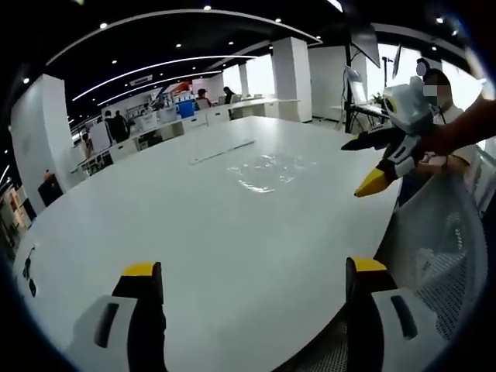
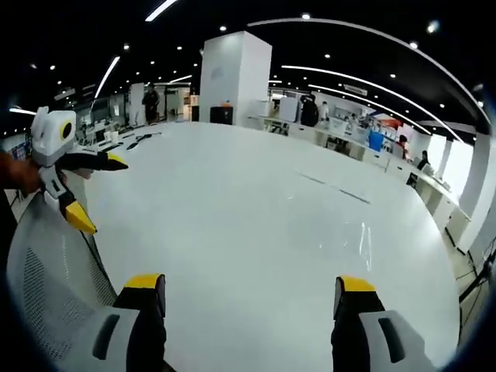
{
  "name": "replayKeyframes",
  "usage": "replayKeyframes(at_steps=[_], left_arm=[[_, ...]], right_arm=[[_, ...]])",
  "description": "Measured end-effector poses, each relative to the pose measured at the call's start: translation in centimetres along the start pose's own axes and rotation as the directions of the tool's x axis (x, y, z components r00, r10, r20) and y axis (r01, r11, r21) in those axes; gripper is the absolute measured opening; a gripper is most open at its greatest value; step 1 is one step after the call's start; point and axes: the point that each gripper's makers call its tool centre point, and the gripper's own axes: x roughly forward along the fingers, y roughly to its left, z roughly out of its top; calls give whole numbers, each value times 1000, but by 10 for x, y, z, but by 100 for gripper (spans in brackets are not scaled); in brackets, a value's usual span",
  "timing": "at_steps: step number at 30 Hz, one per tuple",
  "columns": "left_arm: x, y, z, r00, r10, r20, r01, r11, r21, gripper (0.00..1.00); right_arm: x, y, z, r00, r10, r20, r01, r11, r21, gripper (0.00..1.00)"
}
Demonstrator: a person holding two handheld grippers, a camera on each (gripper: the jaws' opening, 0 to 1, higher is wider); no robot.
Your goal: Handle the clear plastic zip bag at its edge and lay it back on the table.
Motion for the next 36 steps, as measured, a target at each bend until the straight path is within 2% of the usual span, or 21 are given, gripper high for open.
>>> replayKeyframes(at_steps=[2, 5, 9, 18, 23, 27, 36], left_arm=[[0, -1, 0, 1000, -7, 6, 7, 1000, -4, 97], [1, -6, 0, 999, -38, 10, 39, 998, -50, 97], [0, -6, 2, 999, -38, 18, 38, 999, -25, 96], [-1, -7, 5, 999, -40, 24, 41, 998, -44, 96], [-1, -11, 6, 998, -62, 31, 64, 995, -80, 96], [-2, -11, 6, 998, -64, 21, 65, 995, -69, 95], [-6, -13, 5, 997, -71, 8, 71, 994, -85, 93]], right_arm=[[5, -1, 5, 1000, 6, -6, -6, 1000, -16, 90], [16, -4, 12, 1000, 19, -13, -20, 999, -40, 90], [27, -2, 20, 999, 39, -23, -41, 997, -67, 89], [55, 2, 30, 994, 87, -59, -94, 986, -139, 83], [70, 0, 35, 993, 109, -55, -117, 980, -158, 78], [78, 4, 39, 991, 120, -59, -129, 977, -173, 70], [98, -7, 36, 991, 106, -79, -114, 987, -111, 62]])
